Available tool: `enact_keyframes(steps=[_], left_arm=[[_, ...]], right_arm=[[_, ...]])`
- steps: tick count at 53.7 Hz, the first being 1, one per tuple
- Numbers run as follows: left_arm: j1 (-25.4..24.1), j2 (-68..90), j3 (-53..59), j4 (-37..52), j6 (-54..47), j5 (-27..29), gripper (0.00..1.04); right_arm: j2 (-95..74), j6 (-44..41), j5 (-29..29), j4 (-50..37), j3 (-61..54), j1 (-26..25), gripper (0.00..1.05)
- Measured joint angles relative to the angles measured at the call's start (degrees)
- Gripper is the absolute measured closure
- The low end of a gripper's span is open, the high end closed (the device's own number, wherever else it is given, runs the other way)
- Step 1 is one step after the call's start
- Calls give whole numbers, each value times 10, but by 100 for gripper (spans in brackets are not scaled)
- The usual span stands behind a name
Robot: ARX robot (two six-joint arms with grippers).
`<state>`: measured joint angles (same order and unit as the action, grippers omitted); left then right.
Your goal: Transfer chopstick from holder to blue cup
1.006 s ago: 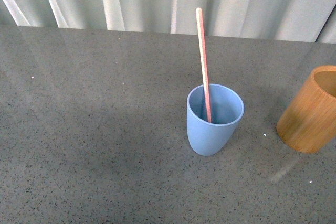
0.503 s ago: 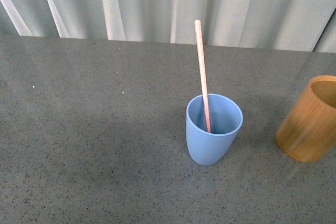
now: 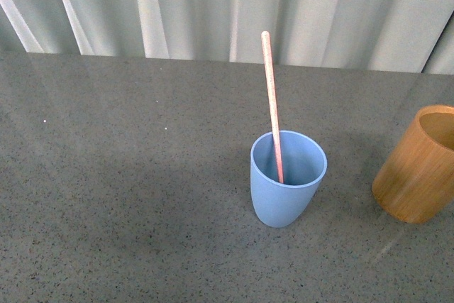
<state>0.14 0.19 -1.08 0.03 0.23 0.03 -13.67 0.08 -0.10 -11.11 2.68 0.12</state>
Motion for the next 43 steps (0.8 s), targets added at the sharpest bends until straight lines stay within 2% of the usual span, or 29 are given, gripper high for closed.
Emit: enact_keyframes(steps=[14, 22, 43], left_arm=[[0, 0, 0, 0, 0, 0, 7], [0, 0, 0, 0, 0, 1, 7], [0, -1, 0, 0, 0, 0, 7]], right_arm=[[35, 0, 0, 8, -17, 0, 104], [122, 0, 0, 107, -17, 0, 104], [134, 0, 0, 110, -17, 0, 102]])
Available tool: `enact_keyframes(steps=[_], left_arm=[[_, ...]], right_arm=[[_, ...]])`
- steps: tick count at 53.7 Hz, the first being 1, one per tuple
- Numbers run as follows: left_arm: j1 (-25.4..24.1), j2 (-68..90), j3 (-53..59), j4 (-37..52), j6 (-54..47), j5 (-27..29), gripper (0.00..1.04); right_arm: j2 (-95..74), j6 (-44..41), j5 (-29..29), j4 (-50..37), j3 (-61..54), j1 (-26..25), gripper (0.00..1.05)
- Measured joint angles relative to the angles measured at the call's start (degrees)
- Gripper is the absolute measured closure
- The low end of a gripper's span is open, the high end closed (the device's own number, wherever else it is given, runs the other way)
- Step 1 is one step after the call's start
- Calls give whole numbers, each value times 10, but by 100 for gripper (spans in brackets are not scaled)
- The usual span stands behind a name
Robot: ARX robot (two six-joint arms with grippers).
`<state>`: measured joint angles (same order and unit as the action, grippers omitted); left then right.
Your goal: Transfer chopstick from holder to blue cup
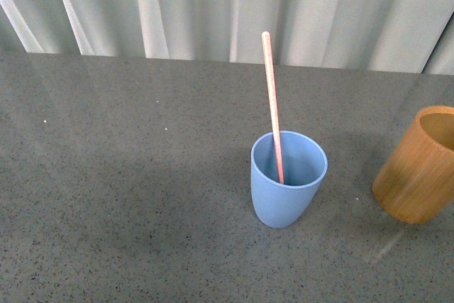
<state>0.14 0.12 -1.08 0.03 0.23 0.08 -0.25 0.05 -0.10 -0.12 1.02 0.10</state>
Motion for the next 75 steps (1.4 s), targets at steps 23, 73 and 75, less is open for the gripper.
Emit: enact_keyframes(steps=[23, 73, 75], left_arm=[[0, 0, 0, 0, 0, 0, 7], [0, 0, 0, 0, 0, 0, 7], [0, 0, 0, 0, 0, 0, 7]], right_arm=[[0, 0, 0, 0, 0, 0, 30], [0, 1, 0, 0, 0, 0, 10], [0, 1, 0, 0, 0, 0, 10]])
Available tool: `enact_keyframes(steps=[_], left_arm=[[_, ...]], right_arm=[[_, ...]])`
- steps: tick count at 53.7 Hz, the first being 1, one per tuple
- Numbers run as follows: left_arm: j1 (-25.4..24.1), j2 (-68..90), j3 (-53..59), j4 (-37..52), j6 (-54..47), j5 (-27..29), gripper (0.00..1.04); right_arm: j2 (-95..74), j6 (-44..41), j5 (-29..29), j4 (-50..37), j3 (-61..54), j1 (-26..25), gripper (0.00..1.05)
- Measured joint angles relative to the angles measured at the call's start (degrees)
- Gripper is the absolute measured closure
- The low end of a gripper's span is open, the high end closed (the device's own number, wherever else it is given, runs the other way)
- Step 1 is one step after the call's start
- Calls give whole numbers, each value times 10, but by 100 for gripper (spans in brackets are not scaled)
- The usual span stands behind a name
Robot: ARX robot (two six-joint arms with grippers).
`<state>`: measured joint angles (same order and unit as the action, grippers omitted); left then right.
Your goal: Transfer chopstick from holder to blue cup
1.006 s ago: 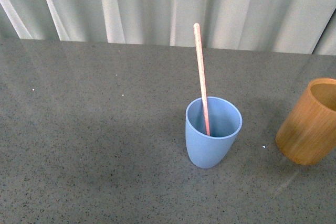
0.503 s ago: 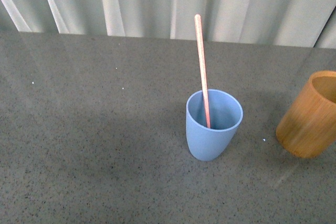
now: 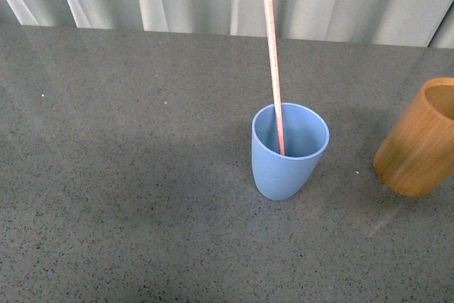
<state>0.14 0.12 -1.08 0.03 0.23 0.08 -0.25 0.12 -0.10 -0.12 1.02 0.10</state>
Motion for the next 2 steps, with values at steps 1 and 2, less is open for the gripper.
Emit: enact_keyframes(steps=[1, 2], left_arm=[[0, 0, 0, 0, 0, 0, 7], [0, 0, 0, 0, 0, 0, 7]], right_arm=[[0, 0, 0, 0, 0, 0, 10], [0, 0, 0, 0, 0, 0, 10]])
